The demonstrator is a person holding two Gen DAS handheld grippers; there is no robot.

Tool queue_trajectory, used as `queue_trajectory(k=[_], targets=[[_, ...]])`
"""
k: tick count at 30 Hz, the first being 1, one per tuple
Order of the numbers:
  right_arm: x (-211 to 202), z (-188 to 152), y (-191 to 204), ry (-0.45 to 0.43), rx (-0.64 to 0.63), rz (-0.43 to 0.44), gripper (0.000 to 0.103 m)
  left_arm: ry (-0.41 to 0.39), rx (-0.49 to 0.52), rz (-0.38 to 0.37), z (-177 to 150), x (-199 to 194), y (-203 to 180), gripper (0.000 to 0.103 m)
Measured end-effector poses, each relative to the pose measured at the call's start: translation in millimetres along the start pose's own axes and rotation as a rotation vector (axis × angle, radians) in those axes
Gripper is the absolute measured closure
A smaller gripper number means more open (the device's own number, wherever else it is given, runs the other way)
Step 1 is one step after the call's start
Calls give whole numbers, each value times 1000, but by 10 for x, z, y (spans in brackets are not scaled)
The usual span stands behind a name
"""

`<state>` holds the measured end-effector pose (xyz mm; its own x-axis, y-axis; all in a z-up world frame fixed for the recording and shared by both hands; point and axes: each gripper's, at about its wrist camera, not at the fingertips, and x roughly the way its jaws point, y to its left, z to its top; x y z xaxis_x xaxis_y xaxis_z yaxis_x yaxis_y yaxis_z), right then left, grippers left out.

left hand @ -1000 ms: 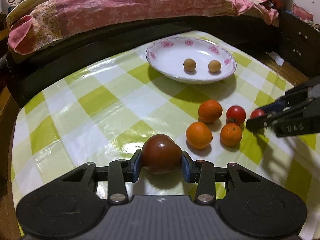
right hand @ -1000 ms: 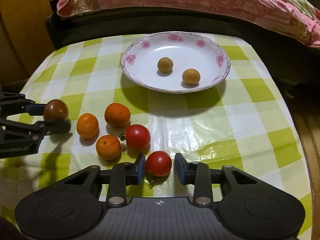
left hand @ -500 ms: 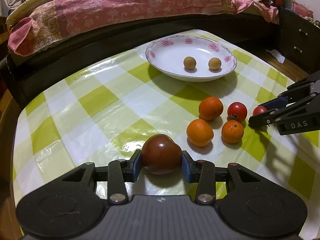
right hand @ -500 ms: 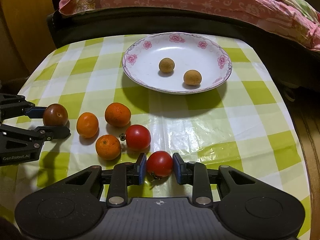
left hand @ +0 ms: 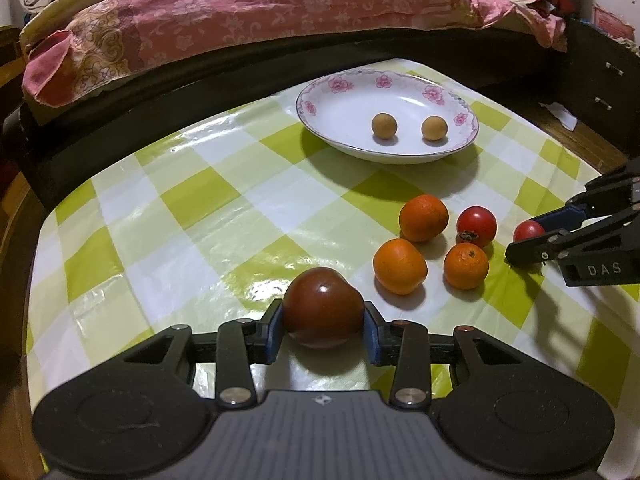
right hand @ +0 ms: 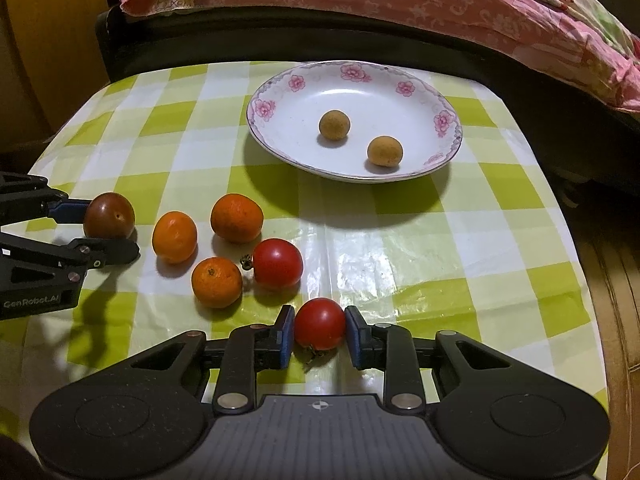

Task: Organize fruits
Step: 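Carry the dark tomato and the cherry tomato over the white plate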

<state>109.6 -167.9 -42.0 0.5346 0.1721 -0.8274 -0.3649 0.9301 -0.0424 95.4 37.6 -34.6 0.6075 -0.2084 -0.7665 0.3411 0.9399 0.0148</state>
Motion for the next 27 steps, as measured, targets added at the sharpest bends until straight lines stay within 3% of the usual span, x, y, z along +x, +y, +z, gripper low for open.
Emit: queue_trajectory(k=[15, 27], targets=[[-26, 175, 65, -11, 25, 6, 80, -28, -15, 108, 244, -4, -72, 57], [-244, 388, -33, -101, 78, 25, 80, -81, 43, 80, 601, 17, -378, 57]])
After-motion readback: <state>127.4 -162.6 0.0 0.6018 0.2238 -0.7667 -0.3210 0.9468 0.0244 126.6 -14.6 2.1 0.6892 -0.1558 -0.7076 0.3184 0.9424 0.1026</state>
